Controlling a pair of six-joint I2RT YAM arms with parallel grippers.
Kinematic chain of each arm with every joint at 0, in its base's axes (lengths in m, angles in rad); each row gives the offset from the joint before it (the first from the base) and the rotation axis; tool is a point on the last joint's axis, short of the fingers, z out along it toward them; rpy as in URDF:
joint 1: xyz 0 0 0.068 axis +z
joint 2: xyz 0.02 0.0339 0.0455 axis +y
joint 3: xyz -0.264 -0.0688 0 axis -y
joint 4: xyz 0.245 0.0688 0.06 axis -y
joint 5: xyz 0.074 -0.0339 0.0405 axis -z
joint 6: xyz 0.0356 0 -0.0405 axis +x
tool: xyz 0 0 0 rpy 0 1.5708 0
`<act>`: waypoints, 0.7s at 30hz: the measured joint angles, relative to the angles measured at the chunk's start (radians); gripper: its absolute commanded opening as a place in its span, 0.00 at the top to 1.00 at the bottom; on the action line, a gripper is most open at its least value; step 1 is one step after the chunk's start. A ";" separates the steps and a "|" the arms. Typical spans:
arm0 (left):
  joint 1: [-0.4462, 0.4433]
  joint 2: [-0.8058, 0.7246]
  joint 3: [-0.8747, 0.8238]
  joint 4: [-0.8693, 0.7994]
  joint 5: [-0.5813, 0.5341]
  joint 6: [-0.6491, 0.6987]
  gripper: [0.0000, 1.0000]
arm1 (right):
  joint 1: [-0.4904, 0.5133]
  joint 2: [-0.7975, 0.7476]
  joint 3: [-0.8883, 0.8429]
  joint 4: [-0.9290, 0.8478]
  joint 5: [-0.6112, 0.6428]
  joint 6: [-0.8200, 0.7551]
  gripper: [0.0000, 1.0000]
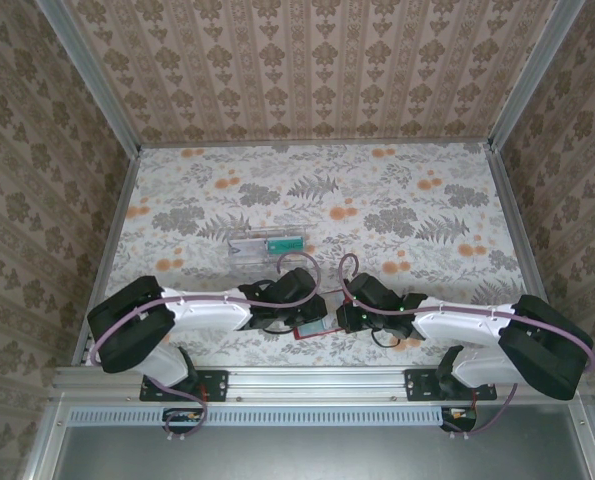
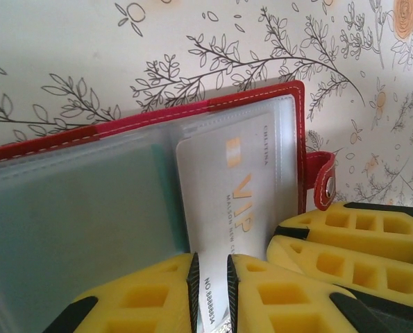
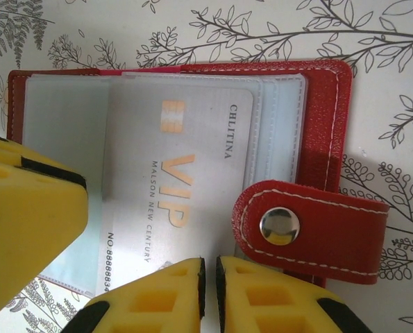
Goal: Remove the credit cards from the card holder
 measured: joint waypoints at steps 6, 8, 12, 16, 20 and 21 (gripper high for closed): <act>0.001 0.029 0.000 0.011 0.006 -0.018 0.79 | 0.000 0.000 0.000 0.000 0.000 0.000 0.82; 0.002 0.042 -0.005 0.018 0.011 -0.022 0.80 | 0.000 0.000 0.000 0.000 0.000 0.000 0.82; 0.007 0.050 -0.008 0.041 0.023 -0.026 0.82 | 0.000 0.000 0.000 0.000 0.000 0.000 0.82; 0.008 0.051 -0.016 0.057 0.026 -0.036 0.91 | 0.000 0.000 0.000 0.000 0.000 0.000 0.82; 0.013 0.051 -0.021 0.068 0.027 -0.043 1.00 | 0.000 0.000 0.000 -0.001 0.000 0.000 0.82; 0.013 0.051 -0.021 0.069 0.028 -0.043 1.00 | 0.000 0.000 0.000 -0.001 0.000 0.000 0.83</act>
